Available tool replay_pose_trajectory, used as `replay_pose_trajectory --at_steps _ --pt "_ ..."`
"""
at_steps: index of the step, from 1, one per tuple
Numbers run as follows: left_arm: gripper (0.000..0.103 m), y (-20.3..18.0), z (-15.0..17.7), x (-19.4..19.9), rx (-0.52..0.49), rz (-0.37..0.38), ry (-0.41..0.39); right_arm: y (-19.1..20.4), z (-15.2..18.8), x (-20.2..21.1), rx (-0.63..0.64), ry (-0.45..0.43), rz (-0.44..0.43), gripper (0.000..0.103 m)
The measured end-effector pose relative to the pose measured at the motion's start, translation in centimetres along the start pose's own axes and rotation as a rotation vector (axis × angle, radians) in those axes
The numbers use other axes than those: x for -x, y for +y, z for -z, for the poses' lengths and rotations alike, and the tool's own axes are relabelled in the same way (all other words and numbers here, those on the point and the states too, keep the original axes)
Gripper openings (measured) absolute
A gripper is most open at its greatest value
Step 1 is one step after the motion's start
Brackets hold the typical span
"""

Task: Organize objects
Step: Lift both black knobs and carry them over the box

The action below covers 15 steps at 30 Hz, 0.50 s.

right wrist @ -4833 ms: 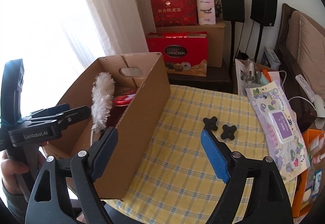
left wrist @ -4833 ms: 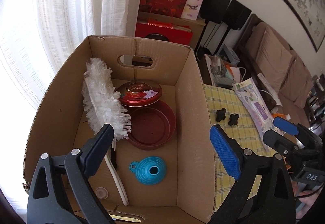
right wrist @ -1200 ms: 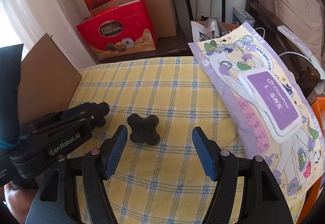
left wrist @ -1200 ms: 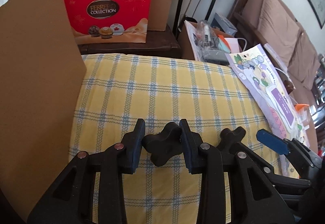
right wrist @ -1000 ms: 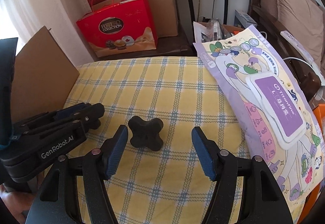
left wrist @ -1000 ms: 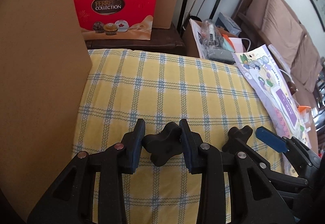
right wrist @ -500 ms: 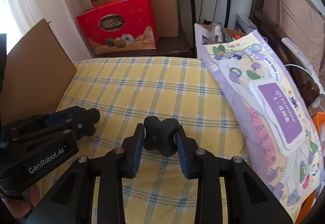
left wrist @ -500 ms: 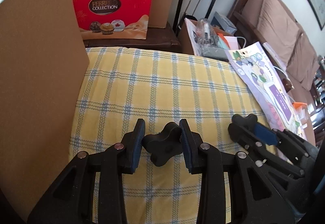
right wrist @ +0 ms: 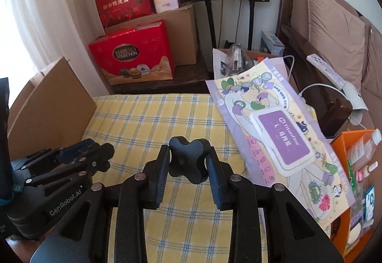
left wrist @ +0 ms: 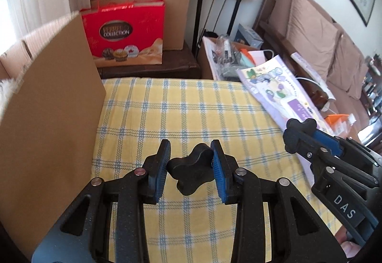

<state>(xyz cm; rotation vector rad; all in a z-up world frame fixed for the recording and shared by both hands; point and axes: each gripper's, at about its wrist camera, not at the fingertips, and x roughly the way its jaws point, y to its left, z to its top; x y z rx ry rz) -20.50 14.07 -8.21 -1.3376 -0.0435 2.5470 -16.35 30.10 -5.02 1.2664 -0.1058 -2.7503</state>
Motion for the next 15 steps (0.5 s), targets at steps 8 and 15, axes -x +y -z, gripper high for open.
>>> replay_pose_trajectory --at_steps 8,15 --pt "0.032 -0.8 -0.2 4.4 -0.024 0.013 -0.051 1.3 -0.5 4.2 0.012 -0.045 0.001 0.031" --pt "0.032 -0.6 -0.2 8.2 -0.035 0.016 -0.092 3.0 -0.9 7.3 0.031 -0.082 -0.011 0.031"
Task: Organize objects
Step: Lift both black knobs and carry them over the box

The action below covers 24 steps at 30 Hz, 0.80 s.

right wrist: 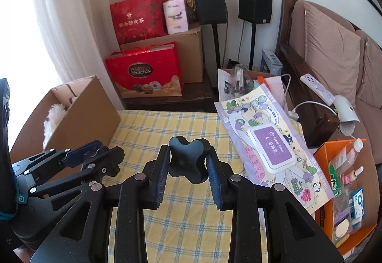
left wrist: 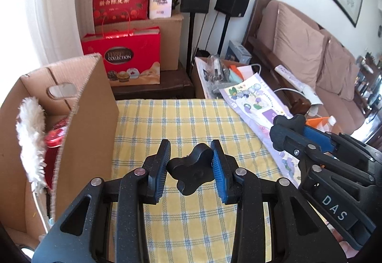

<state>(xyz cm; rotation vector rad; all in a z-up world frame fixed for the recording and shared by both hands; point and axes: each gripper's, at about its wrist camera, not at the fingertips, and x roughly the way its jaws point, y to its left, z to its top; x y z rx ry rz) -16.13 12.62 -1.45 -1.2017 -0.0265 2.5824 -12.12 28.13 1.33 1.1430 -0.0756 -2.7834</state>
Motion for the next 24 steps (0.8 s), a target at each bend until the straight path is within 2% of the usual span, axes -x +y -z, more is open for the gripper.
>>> replay_pose_trajectory --at_steps 10,24 --pt "0.032 1.4 -0.6 4.7 -0.012 -0.019 -0.059 2.5 -0.6 3.5 0.028 -0.049 -0.019 0.031" --pt "0.032 6.8 -0.1 9.3 0.028 -0.104 -0.112 7.8 -0.7 5.2 0.086 -0.076 -0.083 0.031"
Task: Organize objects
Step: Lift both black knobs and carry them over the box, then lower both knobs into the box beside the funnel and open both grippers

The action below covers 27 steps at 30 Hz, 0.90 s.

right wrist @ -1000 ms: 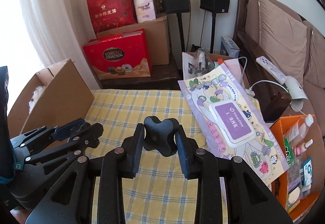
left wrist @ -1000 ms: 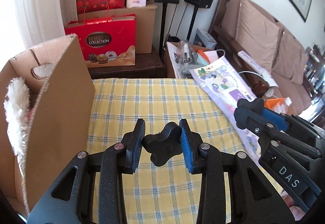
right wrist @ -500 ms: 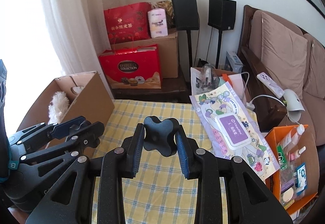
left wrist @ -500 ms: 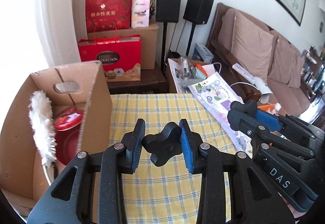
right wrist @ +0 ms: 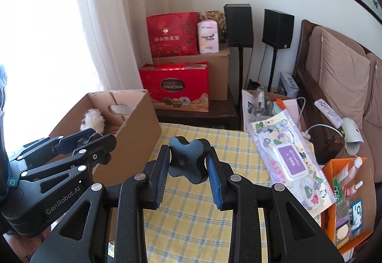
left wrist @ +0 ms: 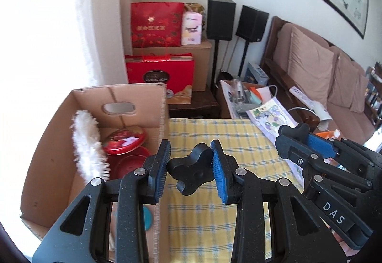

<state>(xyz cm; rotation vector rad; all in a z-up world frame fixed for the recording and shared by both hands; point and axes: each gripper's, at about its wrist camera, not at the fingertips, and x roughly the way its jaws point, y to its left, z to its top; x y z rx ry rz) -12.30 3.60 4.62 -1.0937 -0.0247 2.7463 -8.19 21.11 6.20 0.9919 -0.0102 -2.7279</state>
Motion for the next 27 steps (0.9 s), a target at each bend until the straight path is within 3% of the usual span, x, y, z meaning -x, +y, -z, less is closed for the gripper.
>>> replay_pose_trajectory --at_steps 13,27 --pt "0.032 6.1 0.8 2.1 0.060 -0.055 -0.012 5.9 -0.3 -0.4 0.067 0.001 -0.075 0.031" --pt "0.032 11.7 3.4 1.3 0.116 -0.084 0.041 11.8 0.6 -2.2 0.126 0.039 -0.166 0.031"
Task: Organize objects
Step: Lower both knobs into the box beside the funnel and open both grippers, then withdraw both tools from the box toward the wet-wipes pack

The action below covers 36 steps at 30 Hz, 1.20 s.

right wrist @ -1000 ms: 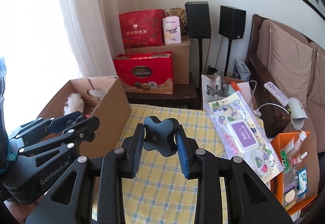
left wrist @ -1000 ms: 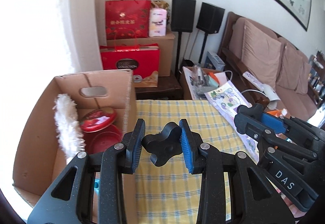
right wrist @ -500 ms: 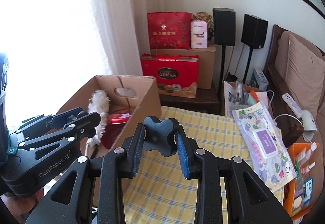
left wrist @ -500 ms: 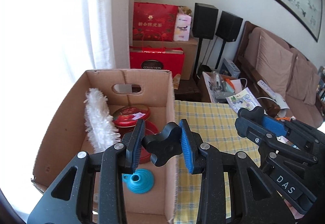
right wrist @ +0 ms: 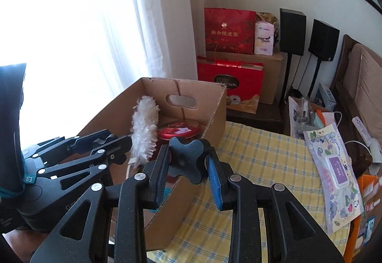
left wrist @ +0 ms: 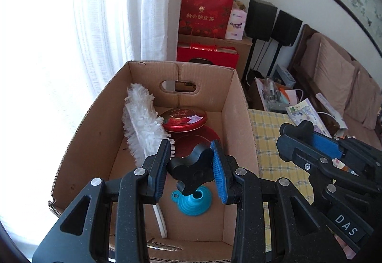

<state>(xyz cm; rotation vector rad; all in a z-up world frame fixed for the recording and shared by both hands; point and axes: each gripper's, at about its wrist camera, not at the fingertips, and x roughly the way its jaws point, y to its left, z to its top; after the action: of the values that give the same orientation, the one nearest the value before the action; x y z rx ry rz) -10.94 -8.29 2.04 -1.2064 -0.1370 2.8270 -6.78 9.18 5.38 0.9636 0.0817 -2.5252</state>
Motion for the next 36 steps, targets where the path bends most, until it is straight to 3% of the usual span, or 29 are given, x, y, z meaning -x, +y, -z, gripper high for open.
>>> replay_pose_trajectory --at_steps 11,22,30,36 --pt "0.032 2.2 2.1 -1.9 0.021 -0.009 0.071 2.6 1.5 -3.2 0.020 0.077 -0.084 0.031" --pt "0.034 3.5 2.3 -2.3 0.053 -0.014 0.080 3.1 2.0 -4.6 0.028 0.108 -0.094 0.031" --pt "0.065 3.9 2.2 -2.0 0.082 -0.005 0.061 2.8 1.5 -3.8 0.021 0.077 -0.083 0.032" --pt "0.084 3.7 1.9 -1.3 0.081 -0.015 0.033 1.1 1.0 -2.3 -0.008 0.033 -0.018 0.064"
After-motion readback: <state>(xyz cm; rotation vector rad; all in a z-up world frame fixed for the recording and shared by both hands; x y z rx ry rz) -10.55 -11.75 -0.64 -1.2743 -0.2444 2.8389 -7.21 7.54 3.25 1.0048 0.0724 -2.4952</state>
